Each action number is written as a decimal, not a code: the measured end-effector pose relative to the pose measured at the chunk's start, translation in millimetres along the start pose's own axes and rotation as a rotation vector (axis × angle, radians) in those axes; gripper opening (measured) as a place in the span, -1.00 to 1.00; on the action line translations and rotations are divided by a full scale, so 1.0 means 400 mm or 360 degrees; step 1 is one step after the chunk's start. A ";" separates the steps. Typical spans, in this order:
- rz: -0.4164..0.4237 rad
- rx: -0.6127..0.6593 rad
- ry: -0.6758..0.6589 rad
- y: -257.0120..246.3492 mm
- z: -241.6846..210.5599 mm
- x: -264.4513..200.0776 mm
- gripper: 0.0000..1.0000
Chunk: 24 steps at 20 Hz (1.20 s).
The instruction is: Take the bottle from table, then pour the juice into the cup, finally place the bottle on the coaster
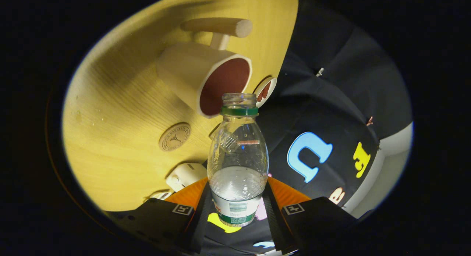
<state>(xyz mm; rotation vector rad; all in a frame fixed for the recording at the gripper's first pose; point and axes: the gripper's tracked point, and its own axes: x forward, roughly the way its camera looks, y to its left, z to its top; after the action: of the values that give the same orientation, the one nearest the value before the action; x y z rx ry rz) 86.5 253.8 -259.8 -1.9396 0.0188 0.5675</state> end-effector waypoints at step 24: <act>-0.0002 0.2771 -0.0313 -0.087 -0.053 0.042 0.47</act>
<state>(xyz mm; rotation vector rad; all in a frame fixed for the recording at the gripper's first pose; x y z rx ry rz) 118.6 254.4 -229.8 -0.1907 0.2843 0.4374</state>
